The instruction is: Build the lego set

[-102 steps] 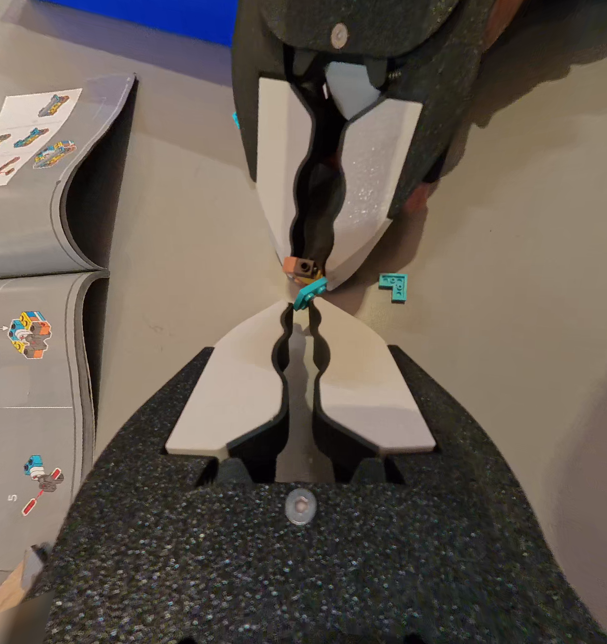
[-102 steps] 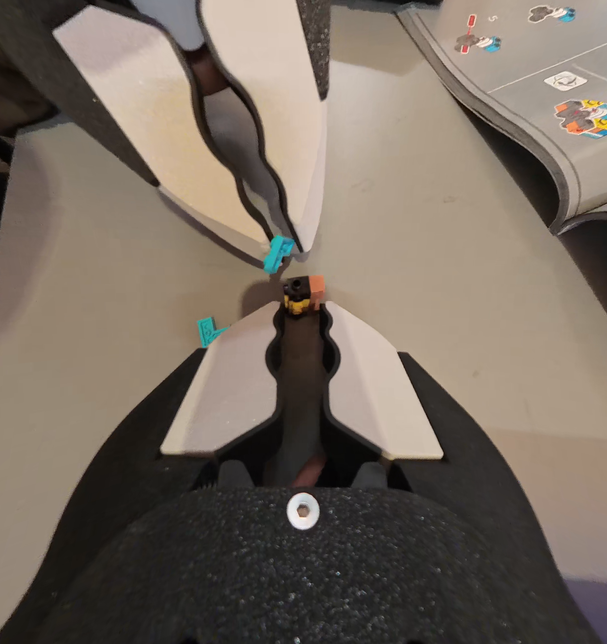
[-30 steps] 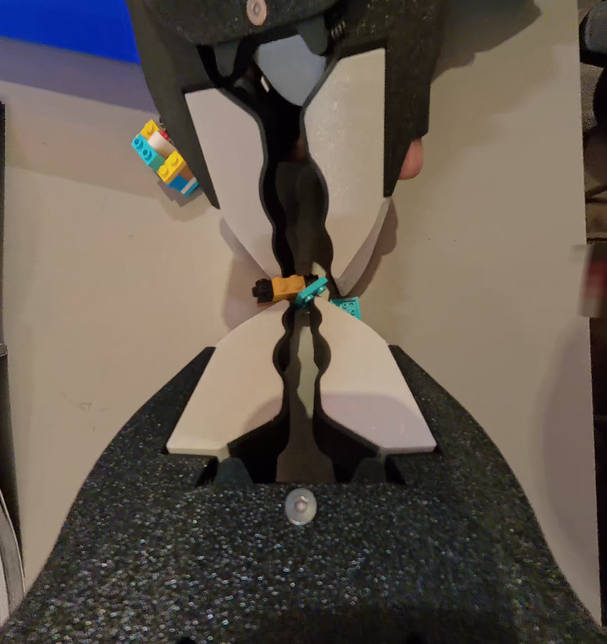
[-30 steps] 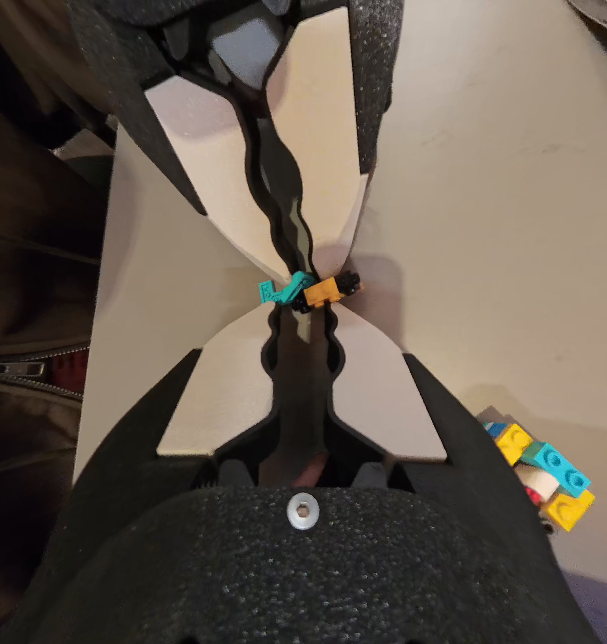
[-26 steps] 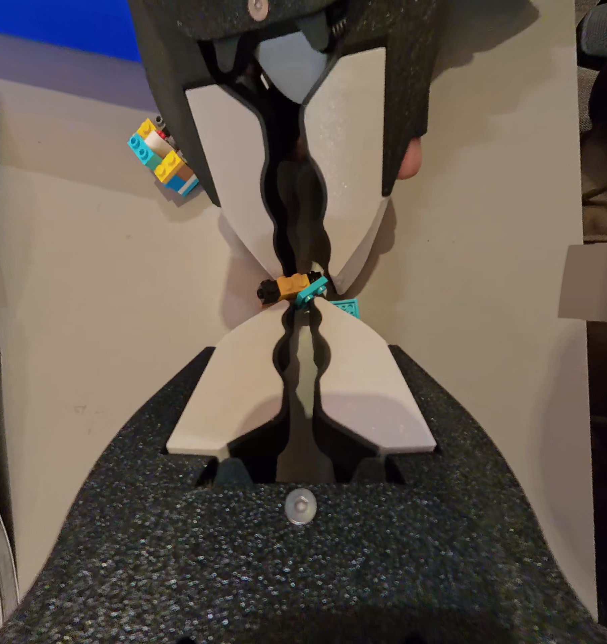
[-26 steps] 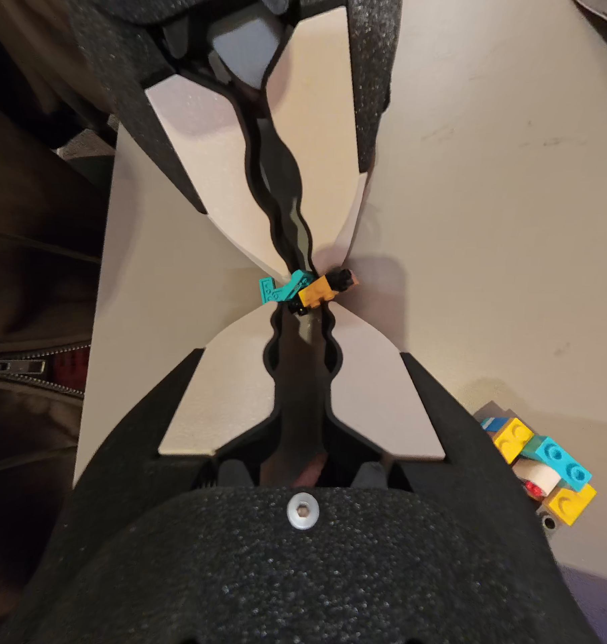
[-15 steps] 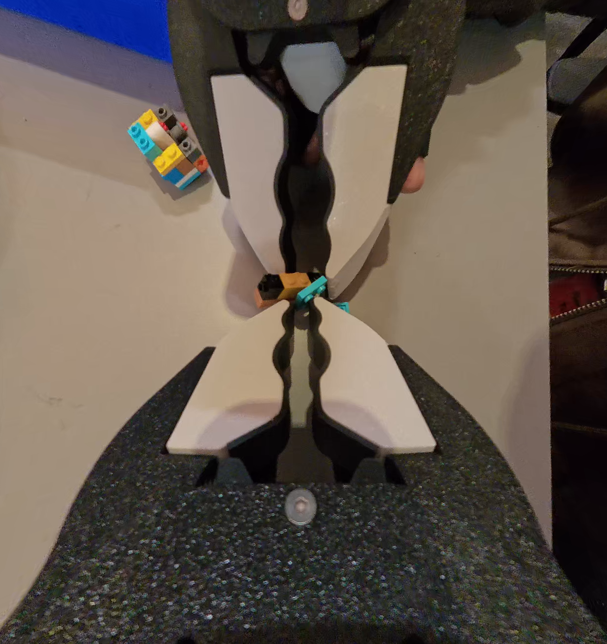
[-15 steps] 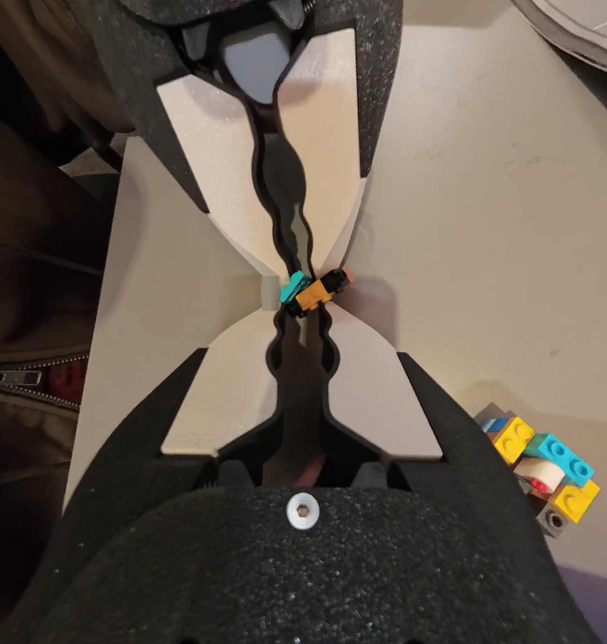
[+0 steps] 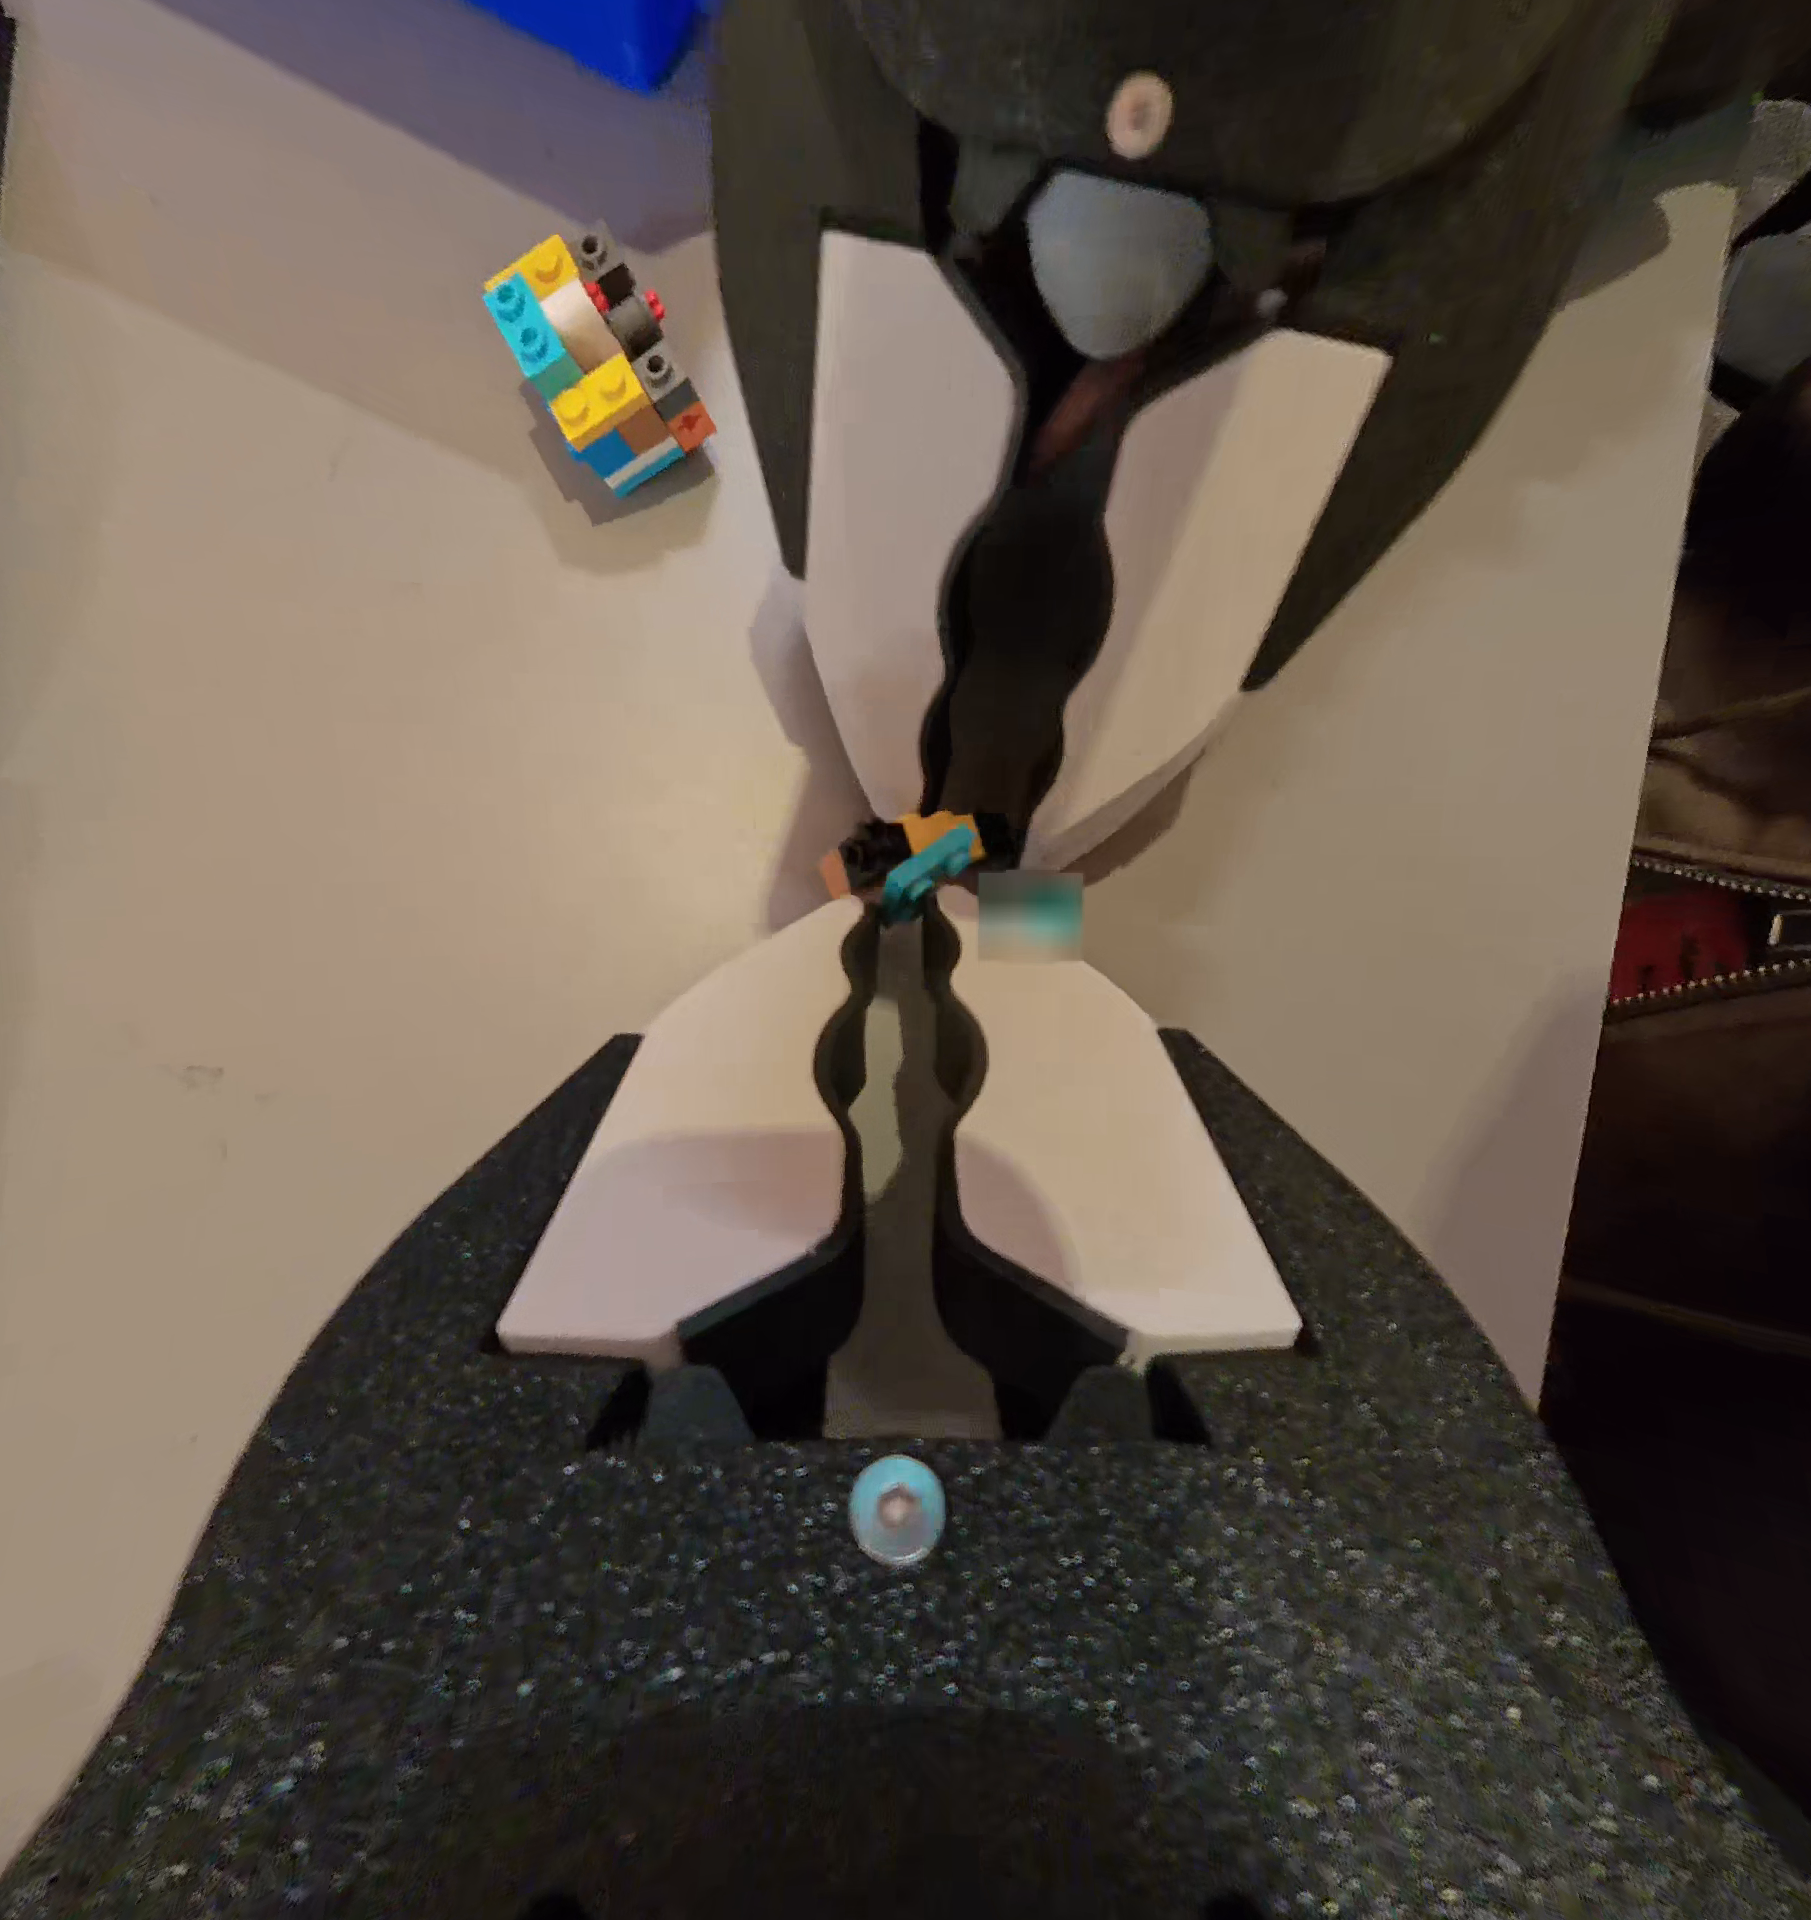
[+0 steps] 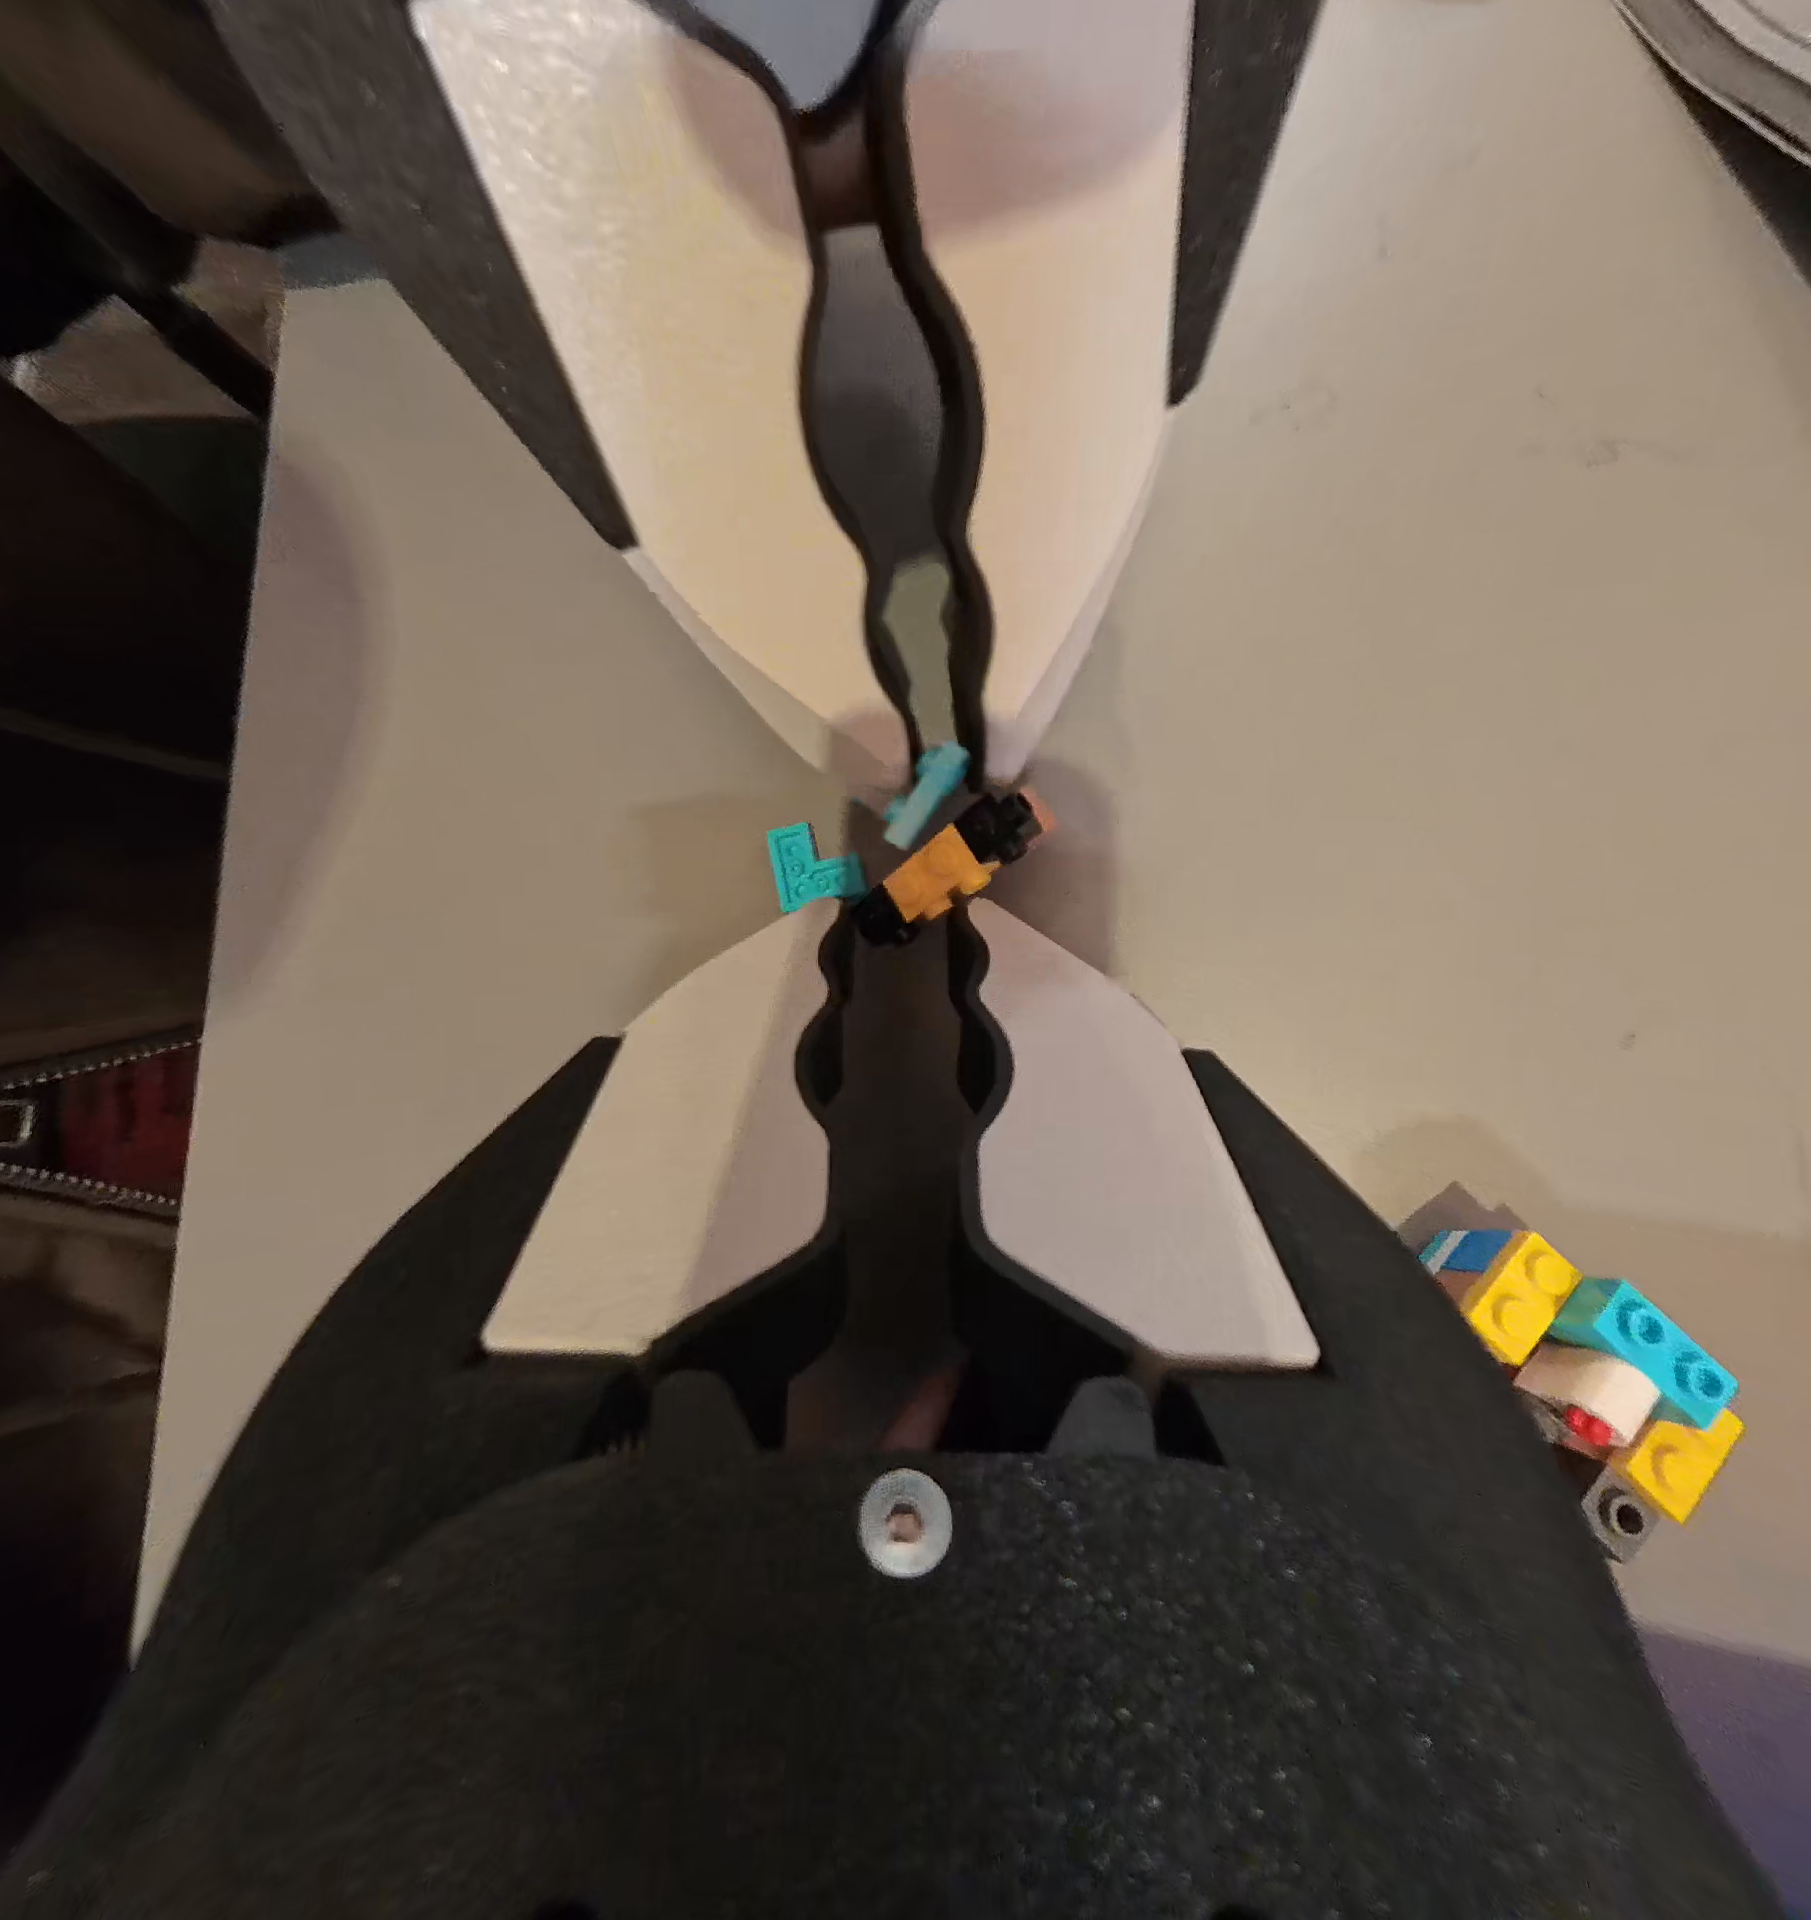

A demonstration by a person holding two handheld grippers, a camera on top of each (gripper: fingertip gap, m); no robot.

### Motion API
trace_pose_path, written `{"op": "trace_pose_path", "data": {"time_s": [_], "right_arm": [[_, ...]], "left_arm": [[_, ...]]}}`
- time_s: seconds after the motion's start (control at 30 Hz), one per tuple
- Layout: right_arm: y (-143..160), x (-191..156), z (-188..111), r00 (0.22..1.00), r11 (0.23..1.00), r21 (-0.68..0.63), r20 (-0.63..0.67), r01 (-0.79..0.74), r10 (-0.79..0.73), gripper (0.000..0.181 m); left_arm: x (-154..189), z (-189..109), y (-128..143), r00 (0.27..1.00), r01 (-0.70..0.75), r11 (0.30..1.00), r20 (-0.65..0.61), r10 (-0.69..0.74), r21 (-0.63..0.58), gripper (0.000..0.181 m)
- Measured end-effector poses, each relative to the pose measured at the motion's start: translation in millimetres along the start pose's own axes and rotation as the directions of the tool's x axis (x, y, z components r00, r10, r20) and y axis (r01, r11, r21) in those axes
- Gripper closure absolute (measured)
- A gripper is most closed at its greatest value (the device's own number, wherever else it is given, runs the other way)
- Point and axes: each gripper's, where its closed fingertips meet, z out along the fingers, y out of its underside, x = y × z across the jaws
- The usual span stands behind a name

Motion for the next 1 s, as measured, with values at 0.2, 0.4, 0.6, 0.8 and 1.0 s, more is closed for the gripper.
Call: {"op": "trace_pose_path", "data": {"time_s": [0.2,0.4,0.6,0.8,1.0], "right_arm": [[0.5,0.2,1.8,0.998,0.998,-0.037,-0.049,0.045,-0.047,0.164],[-0.3,0.4,0.9,0.998,0.999,-0.03,-0.042,0.038,-0.04,0.164],[0.0,-0.8,1.3,1.0,0.999,-0.026,-0.02,0.02,-0.021,0.163],[-1.0,-1.2,2.1,1.0,1.0,-0.02,0.0,0.001,-0.001,0.163],[-3.0,-0.5,2.3,1.0,1.0,-0.009,-0.005,-0.004,0.004,0.163]], "left_arm": [[-1.8,0.6,2.8,0.999,-0.008,0.997,0.053,0.012,-0.08,0.173],[-3.5,-1.3,1.3,0.997,-0.006,0.996,0.074,0.013,-0.094,0.173],[-3.4,-2.6,3.2,0.997,0.006,0.996,0.079,0.001,-0.088,0.171],[-2.9,-3.0,4.2,0.997,0.018,0.997,0.078,-0.011,-0.081,0.168],[-3.2,-3.4,6.9,0.997,0.025,0.996,0.081,-0.018,-0.084,0.168]]}}
